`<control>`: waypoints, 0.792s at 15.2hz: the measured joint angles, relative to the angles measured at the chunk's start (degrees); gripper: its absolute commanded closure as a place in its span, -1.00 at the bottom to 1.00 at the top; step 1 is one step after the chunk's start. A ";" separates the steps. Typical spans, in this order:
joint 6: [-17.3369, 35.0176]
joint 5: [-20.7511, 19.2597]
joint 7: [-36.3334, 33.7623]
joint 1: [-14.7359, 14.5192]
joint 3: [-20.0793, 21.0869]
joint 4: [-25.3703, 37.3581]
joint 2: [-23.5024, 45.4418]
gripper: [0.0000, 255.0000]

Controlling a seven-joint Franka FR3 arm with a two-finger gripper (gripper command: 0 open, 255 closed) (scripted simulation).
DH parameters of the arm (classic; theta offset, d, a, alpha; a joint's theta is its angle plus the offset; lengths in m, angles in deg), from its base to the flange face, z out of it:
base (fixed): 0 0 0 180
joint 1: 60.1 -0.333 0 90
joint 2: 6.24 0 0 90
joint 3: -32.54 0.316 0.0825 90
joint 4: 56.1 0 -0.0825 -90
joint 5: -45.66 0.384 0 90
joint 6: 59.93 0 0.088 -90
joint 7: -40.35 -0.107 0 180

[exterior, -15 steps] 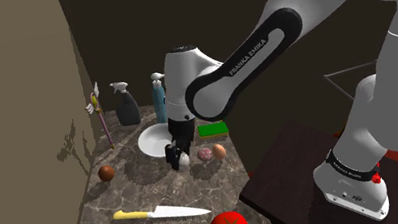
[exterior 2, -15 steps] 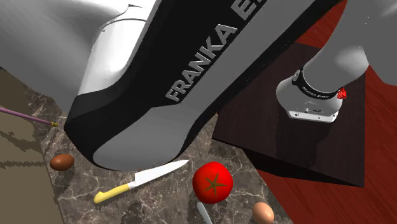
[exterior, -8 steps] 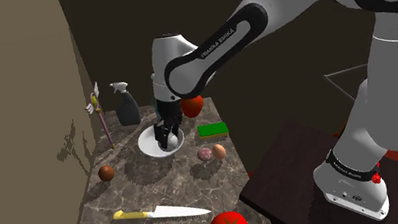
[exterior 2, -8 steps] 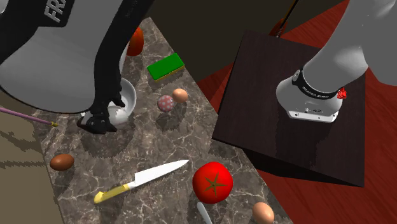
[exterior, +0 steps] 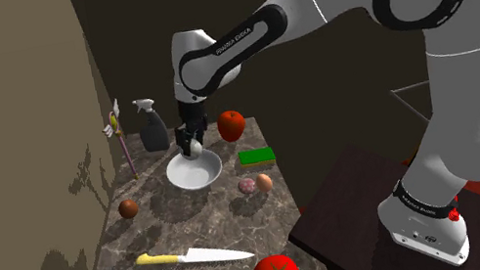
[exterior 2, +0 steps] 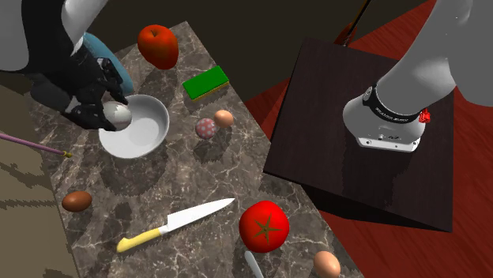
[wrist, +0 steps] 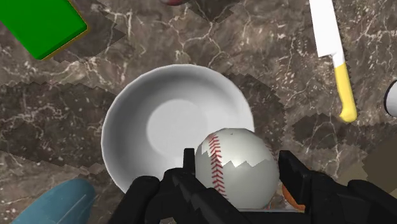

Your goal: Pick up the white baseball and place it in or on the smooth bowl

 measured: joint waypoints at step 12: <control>2.26 -0.96 2.05 0.61 -1.10 5.93 8.63 1.00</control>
